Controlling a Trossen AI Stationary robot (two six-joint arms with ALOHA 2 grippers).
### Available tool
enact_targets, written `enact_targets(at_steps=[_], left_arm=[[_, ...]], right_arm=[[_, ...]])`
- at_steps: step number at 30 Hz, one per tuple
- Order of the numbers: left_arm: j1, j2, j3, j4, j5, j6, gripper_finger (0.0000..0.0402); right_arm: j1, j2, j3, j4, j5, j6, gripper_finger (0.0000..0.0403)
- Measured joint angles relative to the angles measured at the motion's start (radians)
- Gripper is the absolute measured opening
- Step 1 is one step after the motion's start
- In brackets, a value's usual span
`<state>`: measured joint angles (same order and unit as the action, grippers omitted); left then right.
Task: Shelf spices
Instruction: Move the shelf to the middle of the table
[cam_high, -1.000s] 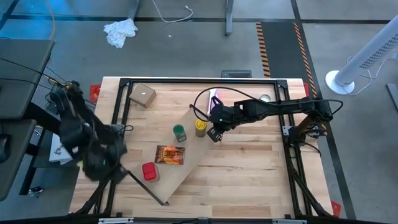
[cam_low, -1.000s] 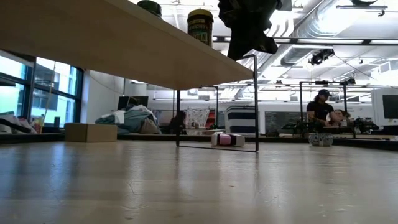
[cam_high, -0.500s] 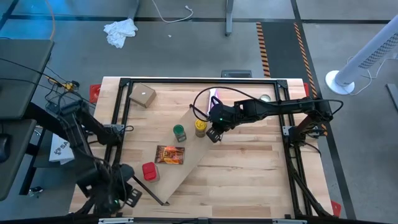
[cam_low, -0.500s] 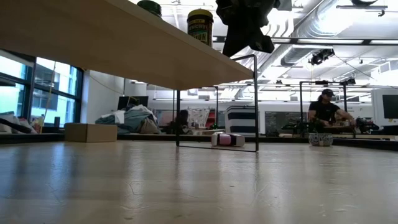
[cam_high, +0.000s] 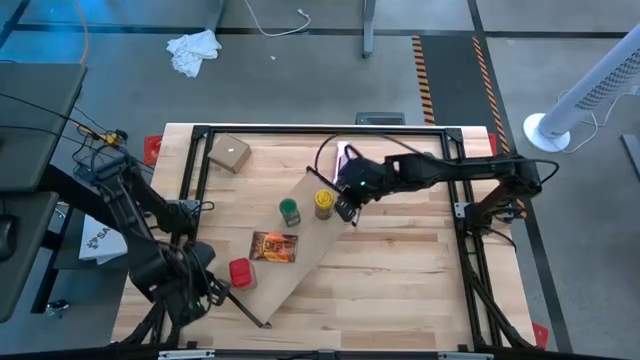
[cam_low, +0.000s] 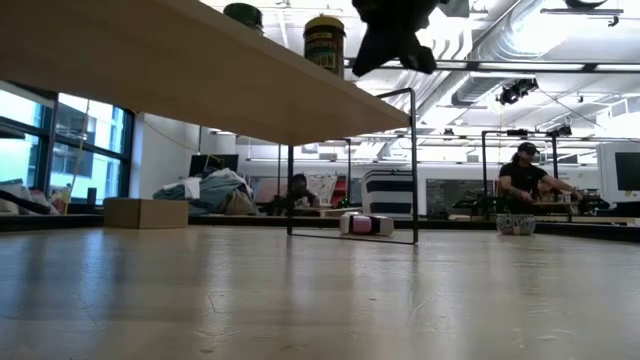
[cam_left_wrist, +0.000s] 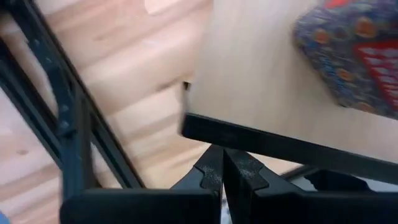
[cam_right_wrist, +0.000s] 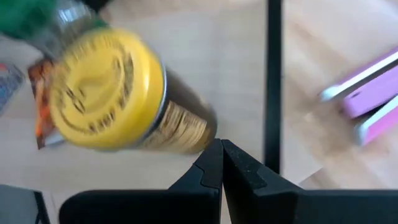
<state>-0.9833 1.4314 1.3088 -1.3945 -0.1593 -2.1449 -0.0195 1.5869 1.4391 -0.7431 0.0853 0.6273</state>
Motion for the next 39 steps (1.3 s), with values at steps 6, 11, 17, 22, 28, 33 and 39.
enact_targets(at_steps=[6, 11, 17, 22, 28, 33, 39], left_arm=[[0.002, -0.125, -0.139, 0.005, -0.042, 0.000, 0.0000], [0.027, -0.237, -0.244, 0.005, -0.093, 0.000, 0.0000], [0.093, -0.356, -0.345, 0.000, -0.204, 0.021, 0.0000], [0.168, -0.443, -0.405, -0.005, -0.257, 0.070, 0.0000], [0.269, -0.516, -0.444, -0.024, -0.325, 0.135, 0.0000], [0.350, -0.550, -0.465, -0.024, -0.359, 0.187, 0.0000], [0.443, -0.560, -0.466, -0.023, -0.380, 0.279, 0.0000]], right_arm=[[-0.046, -0.096, 0.000, -0.001, 0.049, -0.020, 0.0000], [-0.073, -0.177, 0.001, -0.041, 0.079, -0.026, 0.0000], [-0.078, -0.242, 0.001, -0.186, 0.124, -0.026, 0.0000], [-0.078, -0.265, 0.001, -0.219, 0.142, -0.026, 0.0000], [-0.074, -0.274, 0.001, -0.219, 0.148, -0.026, 0.0000], [-0.036, -0.274, 0.001, -0.296, 0.170, -0.027, 0.0000], [0.001, -0.275, -0.023, -0.492, 0.283, 0.164, 0.0000]])
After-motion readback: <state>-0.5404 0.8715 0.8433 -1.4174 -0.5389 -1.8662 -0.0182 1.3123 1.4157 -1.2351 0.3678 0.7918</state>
